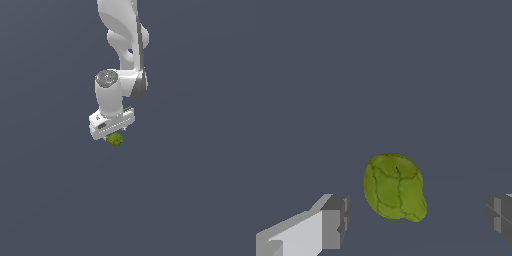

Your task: Pick up the object and move it to a goal position.

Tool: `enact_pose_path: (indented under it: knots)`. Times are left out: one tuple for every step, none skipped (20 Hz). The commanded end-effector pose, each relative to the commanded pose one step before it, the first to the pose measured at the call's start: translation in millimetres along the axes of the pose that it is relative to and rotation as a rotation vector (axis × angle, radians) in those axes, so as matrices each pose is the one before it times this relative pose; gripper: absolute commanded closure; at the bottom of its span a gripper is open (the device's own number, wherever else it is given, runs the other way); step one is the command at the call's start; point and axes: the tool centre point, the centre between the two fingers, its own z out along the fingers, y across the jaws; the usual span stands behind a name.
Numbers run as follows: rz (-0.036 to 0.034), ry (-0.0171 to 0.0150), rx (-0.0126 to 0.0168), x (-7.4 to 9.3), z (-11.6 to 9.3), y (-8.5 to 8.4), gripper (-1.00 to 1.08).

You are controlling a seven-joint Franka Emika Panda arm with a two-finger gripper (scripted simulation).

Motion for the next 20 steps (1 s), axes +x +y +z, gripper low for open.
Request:
enact_pose_path:
  knots:
    - [-0.06174,-0.0005,-0.00094,-6.72,5.45,-1.23,-0.92]
    - [-0.02145,-0.00021,-0.00021,-2.34,1.9,-0.63,-0.92]
    - [-0.02017,-0.00018,-0.00017,-2.18,1.77,-0.66,-0.92]
    - [-0.01888,-0.00015,-0.00014,-2.03,1.64,-0.69,-0.92]
    - [-0.01759,-0.00012,-0.00012,-1.87,1.52,-0.69,-0.92]
    - [-0.01631,-0.0001,-0.00009,-1.71,1.4,-0.69,-0.92]
    - [-0.015,-0.00008,-0.00007,-1.57,1.28,-0.67,-0.92]
    - [-0.01371,-0.00006,-0.00006,-1.42,1.16,-0.65,-0.92]
    - [-0.01241,-0.00004,-0.00005,-1.27,1.04,-0.61,-0.92]
    - [-0.01111,-0.00003,-0.00003,-1.13,0.93,-0.57,-0.92]
    - [-0.00981,-0.00002,-0.00003,-0.99,0.82,-0.52,-0.92]
    - [-0.00849,-0.00001,-0.00002,-0.86,0.7,-0.46,-0.92]
    - [-0.00721,-0.00001,-0.00001,-0.71,0.59,-0.4,-0.92]
    - [-0.0059,-0.00001,-0.00001,-0.58,0.48,-0.34,-0.92]
    - [-0.00458,0.0,-0.00001,-0.45,0.38,-0.26,-0.92]
    - [-0.00324,0.0,0.0,-0.34,0.27,-0.18,-0.92]
    - [-0.00195,0.0,0.0,-0.2,0.16,-0.11,-0.92]
    - [-0.00069,0.0,0.0,-0.05,0.05,-0.05,-0.92]
    - [0.00441,-0.00018,0.00023,0.25,-0.23,0.23,-0.92]
    - [0.0,0.0,0.0,-0.02,0.34,0.0,-0.92]
